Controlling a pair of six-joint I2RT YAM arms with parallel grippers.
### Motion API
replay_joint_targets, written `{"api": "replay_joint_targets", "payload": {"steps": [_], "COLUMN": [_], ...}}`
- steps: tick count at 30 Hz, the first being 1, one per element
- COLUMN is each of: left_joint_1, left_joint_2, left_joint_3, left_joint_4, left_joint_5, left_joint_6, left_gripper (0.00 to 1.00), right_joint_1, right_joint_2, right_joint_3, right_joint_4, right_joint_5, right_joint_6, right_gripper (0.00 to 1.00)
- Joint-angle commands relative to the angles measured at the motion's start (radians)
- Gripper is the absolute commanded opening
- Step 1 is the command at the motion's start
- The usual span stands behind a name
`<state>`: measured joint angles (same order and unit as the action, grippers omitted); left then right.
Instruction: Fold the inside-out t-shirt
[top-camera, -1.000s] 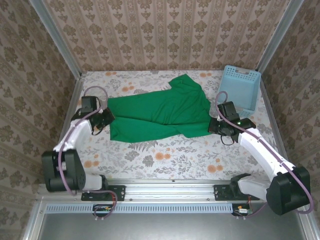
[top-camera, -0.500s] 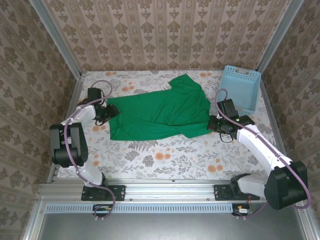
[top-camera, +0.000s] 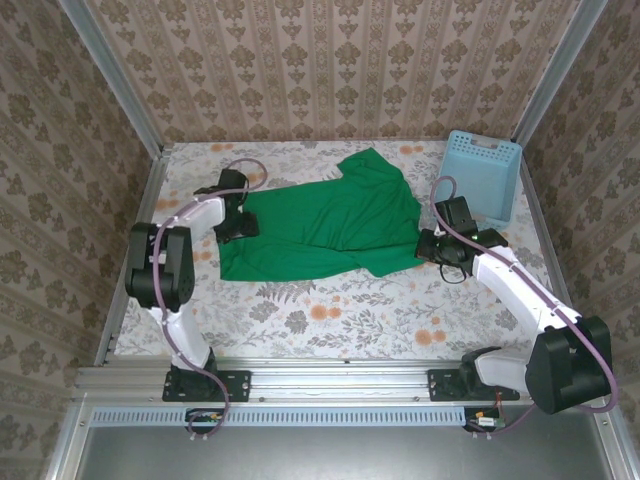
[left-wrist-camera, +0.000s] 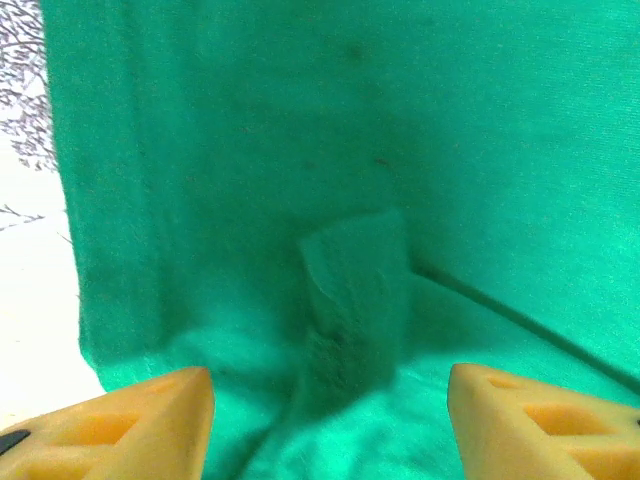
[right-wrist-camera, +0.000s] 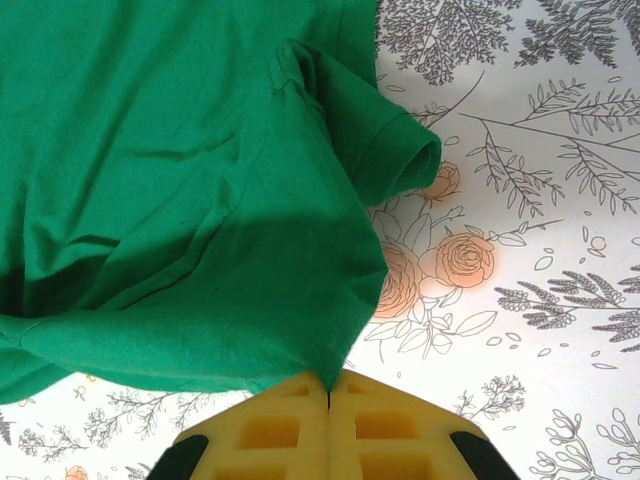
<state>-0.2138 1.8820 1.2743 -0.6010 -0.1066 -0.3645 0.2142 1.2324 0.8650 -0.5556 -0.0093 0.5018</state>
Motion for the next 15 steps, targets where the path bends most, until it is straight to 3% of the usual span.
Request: {"api": "replay_joint_targets", "payload": {"steps": [1,6,10,15], "left_joint_1": [0.004,0.016,0.032,0.061], "left_joint_2": [0.053,0.036,0.012,-0.009], "left_joint_3": [0.044,0.039,0.037,0.009], "left_joint_4": [-0.116,-0.115,-0.125,-0.097], "left_joint_5": [-0.127,-0.171,-0.196,-0.139], "left_joint_6": [0.016,0.004,-0.002,0.007], "left_gripper": [0.57,0.41,0.35,0.25], "right_joint_1": [-0.015,-0.031,-0.038,-0.041], "right_joint_2": [-0.017,-0.025,-0.022,-0.025], "right_joint_3": [-0.004,-0.013,-0.026,-0.032], "right_joint_4": [0.003,-0.001,0.005,0.010], "right_joint_5": [-0.008,-0.008,-0.013,-0.015], "right_joint_6": [0.004,-0.001,0.000,0.000], "right_gripper": [0.00,0.00,0.00,0.00]}}
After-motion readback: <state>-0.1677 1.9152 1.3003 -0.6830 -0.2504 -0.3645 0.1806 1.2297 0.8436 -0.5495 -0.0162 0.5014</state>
